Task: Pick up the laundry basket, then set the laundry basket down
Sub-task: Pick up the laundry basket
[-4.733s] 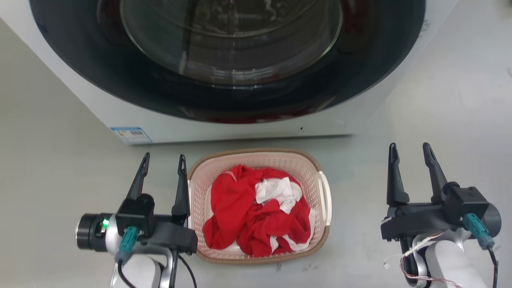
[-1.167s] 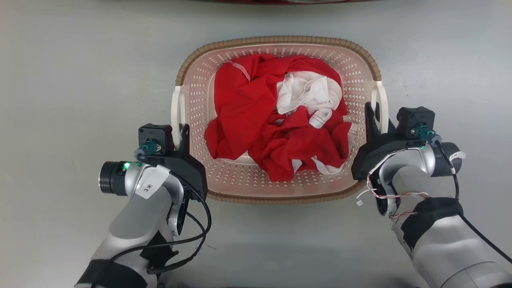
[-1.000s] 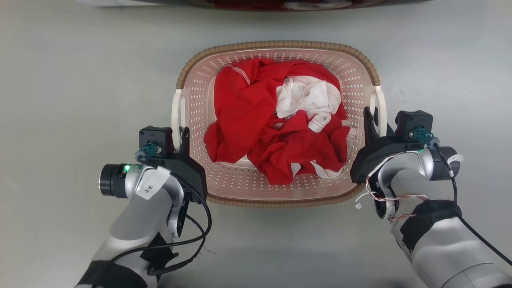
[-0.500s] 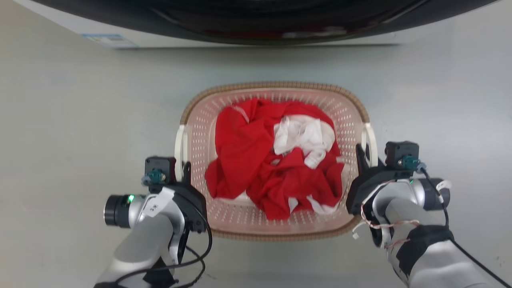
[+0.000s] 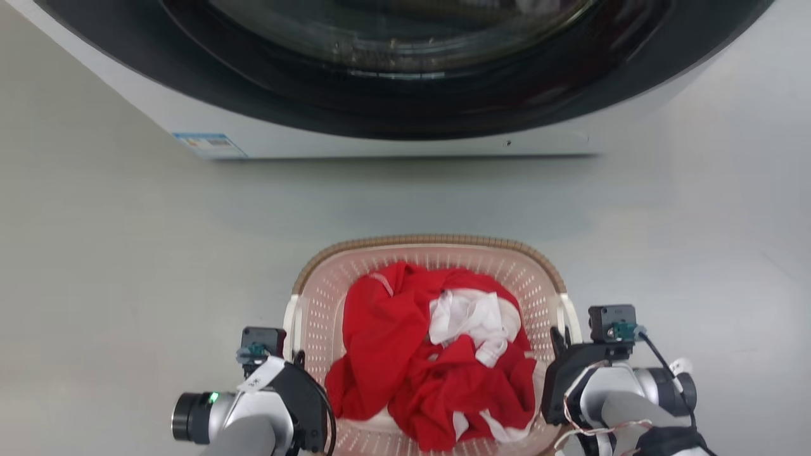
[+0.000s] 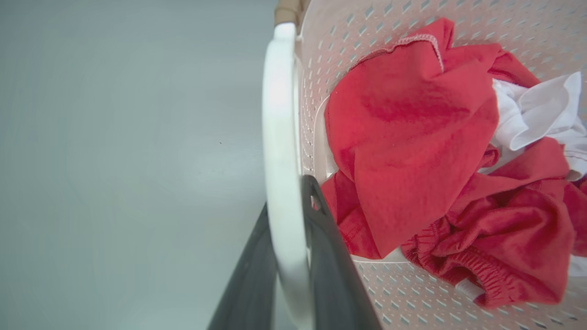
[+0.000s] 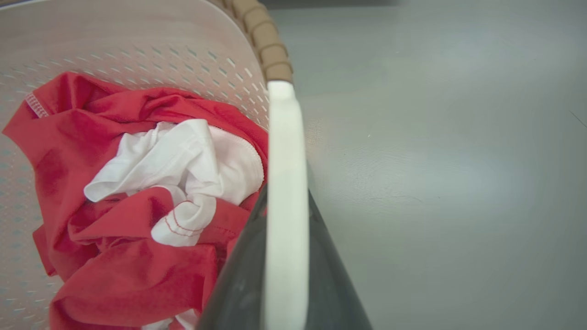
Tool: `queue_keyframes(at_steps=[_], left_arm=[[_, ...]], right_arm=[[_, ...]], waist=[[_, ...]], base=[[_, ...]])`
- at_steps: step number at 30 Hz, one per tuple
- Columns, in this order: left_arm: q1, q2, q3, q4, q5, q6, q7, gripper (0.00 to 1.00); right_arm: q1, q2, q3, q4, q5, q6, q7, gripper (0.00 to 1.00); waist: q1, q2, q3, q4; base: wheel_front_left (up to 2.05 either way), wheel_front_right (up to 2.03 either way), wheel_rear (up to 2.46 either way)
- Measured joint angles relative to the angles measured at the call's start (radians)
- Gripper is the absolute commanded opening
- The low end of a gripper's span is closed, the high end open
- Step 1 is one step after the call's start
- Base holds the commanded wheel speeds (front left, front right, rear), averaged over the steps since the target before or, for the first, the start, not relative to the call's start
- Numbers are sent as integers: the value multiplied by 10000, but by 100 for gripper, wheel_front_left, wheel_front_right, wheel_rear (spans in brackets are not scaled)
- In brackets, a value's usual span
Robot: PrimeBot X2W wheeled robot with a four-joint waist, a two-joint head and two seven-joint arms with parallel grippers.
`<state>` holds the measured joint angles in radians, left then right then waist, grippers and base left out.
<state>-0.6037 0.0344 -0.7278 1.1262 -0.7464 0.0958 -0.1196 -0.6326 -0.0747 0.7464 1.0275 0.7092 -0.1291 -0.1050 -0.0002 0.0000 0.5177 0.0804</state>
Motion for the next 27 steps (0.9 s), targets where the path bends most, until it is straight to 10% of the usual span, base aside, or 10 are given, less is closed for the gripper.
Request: queue_keyframes(at_steps=[27], left_arm=[[2759,71,-997,539,-629,-257,1154,0]], right_arm=[[2915,2,1841,-309,2090,-82,1312,0]], waist=[[0,-2,-4157,43]], base=[[0,0,0]])
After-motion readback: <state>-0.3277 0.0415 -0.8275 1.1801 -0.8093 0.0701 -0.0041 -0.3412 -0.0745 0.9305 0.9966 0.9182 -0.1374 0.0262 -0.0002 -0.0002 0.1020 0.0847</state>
